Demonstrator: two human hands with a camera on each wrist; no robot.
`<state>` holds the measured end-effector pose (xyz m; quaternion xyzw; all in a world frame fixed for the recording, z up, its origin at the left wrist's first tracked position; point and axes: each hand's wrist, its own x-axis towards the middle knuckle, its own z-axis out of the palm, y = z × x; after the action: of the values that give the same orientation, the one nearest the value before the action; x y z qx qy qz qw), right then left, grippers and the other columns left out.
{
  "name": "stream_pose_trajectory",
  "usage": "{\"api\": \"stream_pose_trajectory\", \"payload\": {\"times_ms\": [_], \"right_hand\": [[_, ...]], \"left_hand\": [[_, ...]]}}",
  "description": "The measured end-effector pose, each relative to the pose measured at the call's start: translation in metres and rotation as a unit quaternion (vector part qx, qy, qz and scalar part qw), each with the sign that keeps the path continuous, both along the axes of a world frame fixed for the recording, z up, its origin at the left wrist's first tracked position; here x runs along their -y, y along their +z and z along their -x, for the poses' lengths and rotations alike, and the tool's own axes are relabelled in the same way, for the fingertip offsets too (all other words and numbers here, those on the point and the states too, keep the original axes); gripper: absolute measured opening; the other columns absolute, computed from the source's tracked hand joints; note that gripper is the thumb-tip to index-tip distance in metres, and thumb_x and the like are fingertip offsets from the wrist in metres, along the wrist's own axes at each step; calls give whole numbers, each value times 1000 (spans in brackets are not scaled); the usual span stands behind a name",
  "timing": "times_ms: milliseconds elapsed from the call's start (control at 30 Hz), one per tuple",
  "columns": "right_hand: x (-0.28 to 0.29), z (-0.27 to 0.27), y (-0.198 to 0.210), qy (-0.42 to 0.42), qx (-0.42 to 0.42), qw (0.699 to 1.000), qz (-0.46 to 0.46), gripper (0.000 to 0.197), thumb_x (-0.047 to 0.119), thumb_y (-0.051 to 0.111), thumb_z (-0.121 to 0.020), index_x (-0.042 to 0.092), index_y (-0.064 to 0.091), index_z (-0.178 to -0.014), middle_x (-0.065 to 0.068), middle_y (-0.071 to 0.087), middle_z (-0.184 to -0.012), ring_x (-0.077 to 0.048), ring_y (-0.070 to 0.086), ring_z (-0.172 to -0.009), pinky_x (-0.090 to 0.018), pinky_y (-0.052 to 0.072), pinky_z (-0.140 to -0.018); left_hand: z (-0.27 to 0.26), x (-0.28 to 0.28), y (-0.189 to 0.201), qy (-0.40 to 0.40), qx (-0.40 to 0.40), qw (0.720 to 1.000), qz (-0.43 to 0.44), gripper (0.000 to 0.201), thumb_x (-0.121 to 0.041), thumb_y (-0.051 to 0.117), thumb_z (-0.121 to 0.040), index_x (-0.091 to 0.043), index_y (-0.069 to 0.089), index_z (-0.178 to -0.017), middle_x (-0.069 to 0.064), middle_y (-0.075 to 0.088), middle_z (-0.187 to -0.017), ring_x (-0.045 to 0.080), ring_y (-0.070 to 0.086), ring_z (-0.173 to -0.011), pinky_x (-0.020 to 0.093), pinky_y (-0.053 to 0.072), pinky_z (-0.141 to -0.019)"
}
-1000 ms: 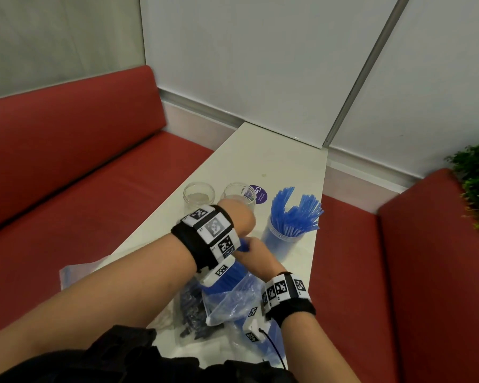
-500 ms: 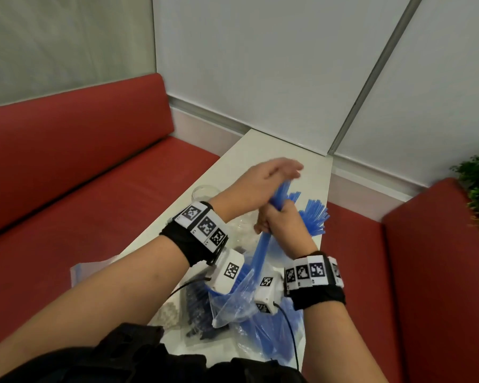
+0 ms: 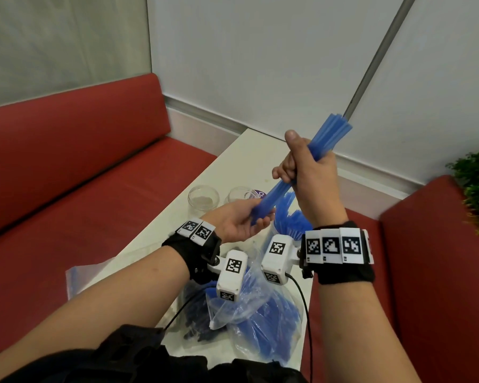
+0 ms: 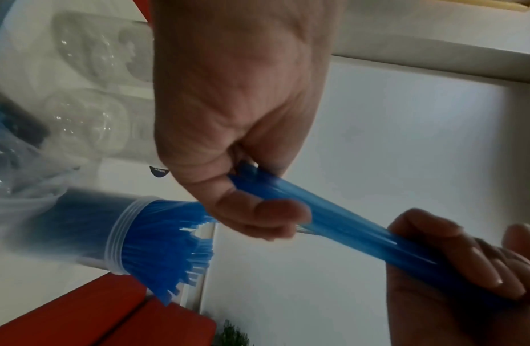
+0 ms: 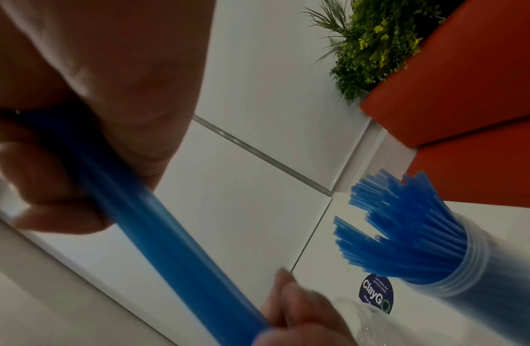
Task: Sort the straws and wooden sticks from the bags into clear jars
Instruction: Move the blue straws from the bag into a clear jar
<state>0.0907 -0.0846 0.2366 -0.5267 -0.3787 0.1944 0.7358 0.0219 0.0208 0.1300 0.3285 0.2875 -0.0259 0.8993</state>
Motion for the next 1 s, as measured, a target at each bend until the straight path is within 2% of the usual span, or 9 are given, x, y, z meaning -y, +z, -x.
{"api": "stream_pose_trajectory", "payload": {"times_ms": [200,333,400,467,600,733,833,933,1000], "right_hand": [[0,-9,-9,7,8,1000,14,46,39,68,-95,22,49,-56,1,38,-51,-18,42,-47,-37,55,-67],[12,-27,-14,-1,96,990,100,38,42,69,-93,21,60,-63,-2,62,-66,-18,64,-69,-38,57,-78],[25,-41,-10,6,172,968,182,26,41,71,-91,21,69,-75,2,73,-82,-12,68,-78,-26,56,-72],[38,-50,-3,27,205,948,241,18,37,73,-89,20,75,-84,-3,76,-86,-14,69,-75,-22,54,-63],[52,-59,7,17,175,952,251,14,25,76,-89,13,78,-84,-15,74,-78,-19,66,-60,-21,55,-57],[53,-81,7,-116,168,956,210,17,21,74,-91,4,74,-91,-13,73,-71,-18,66,-54,-21,56,-55],[46,-102,-12,-206,158,938,231,16,21,72,-91,5,73,-90,-13,70,-68,-14,64,-49,-22,55,-54],[30,-116,-46,-228,149,912,305,16,20,69,-93,6,70,-87,-11,67,-65,-9,60,-46,-27,51,-56],[18,-118,-72,-214,127,905,346,16,20,67,-94,6,69,-88,-11,67,-67,-13,61,-51,-27,48,-57]], "left_hand": [[-4,-3,-5,-19,-5,997,69,34,-31,57,-98,-3,62,-81,8,57,-69,9,49,-41,12,34,-28],[-8,-4,-14,6,11,998,66,21,-26,58,-95,-9,50,-84,0,46,-56,2,34,-33,10,17,-25],[-8,-8,-20,23,11,999,42,29,-32,70,-81,-11,52,-91,-1,44,-59,2,31,-34,10,18,-27],[-8,-12,-27,24,3,1000,-8,40,-38,75,-74,-13,52,-96,-2,42,-61,3,28,-37,10,19,-28],[-12,-18,-39,96,-2,994,-57,28,-36,61,-95,-9,53,-93,3,48,-68,5,39,-44,12,29,-34],[-8,-25,-53,82,-49,977,-191,28,-25,47,-103,-2,59,-92,9,57,-76,15,55,-61,20,45,-54],[-4,-23,-65,-22,-97,932,-348,18,-13,56,-97,2,66,-96,10,63,-81,16,59,-63,22,50,-57],[-6,-16,-81,-96,-127,843,-514,16,-13,62,-93,0,73,-95,8,72,-88,15,63,-69,22,52,-62],[-6,-10,-87,-151,-130,769,-608,15,-10,61,-91,-2,74,-92,8,74,-97,14,66,-78,19,50,-67]]}}
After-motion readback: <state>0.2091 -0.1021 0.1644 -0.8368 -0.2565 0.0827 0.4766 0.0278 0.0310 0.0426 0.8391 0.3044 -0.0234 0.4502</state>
